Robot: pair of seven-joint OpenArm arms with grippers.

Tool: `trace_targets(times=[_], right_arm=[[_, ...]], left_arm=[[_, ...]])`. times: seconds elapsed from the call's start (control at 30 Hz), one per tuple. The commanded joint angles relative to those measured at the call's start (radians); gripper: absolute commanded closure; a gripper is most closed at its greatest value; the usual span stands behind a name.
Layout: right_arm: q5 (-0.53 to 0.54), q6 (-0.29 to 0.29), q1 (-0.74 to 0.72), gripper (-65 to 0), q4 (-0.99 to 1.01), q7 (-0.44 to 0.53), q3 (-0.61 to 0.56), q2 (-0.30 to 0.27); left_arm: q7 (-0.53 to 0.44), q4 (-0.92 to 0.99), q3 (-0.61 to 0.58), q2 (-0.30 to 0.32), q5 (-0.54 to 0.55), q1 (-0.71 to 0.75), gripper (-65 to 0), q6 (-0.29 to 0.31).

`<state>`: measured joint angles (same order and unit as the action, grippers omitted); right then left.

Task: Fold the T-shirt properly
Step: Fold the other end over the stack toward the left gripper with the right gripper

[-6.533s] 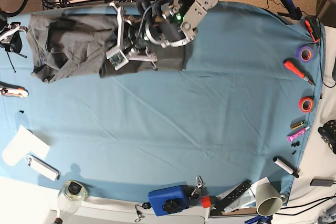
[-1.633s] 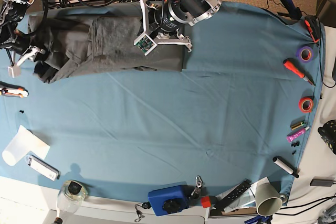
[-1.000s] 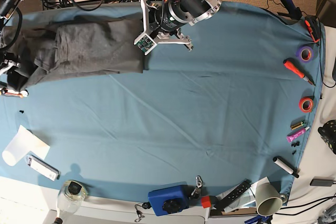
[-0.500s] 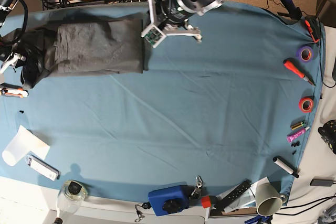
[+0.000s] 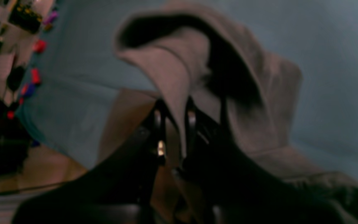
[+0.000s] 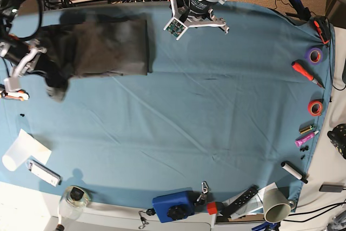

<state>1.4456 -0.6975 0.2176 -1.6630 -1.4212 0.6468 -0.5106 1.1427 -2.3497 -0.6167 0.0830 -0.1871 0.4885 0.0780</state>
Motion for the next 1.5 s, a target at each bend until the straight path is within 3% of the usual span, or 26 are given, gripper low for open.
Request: trace_targets(times=[0.0,0.33,0.73,1.0,1.17,1.3,1.47], right_arm=[[0.038,-0.001,0.005,0.0,-0.044,0.025,0.009,-0.008],[0.038,-0.001,0.034,0.0,-0.074,0.025,-0.011,0.158],[0.038,-0.001,0.028,0.0,-0.153,0.025,-0.261,0.165],[-0.082,-0.001,0.029,0.0,-0.153,0.025,-0.288,0.209],[-0.085,-0.001,0.029,-16.6,-0.153,0.025,-0.288,0.208],[0.038,-0.001,0.009,-16.8,-0.153,0.025,-0.288,0.208],[0.038,-0.001,-0.077,-16.8,-0.178,0.025,-0.288,0.217]], left_arm=[[-0.024,-0.006,-0.02,-0.002,-0.029,0.019,0.0,0.008],[-0.029,-0.006,-0.02,0.003,-0.026,0.019,0.0,0.007],[-0.044,-0.006,-0.02,0.003,-0.026,0.019,0.0,0.008],[-0.056,-0.006,-0.02,0.003,-0.026,0.019,0.0,0.008],[-0.056,-0.006,-0.02,0.003,-0.026,0.019,0.0,0.008],[-0.056,-0.006,-0.02,0.003,-0.024,0.019,0.0,0.008],[-0.059,-0.006,-0.02,0.003,-0.018,0.019,0.0,0.008]])
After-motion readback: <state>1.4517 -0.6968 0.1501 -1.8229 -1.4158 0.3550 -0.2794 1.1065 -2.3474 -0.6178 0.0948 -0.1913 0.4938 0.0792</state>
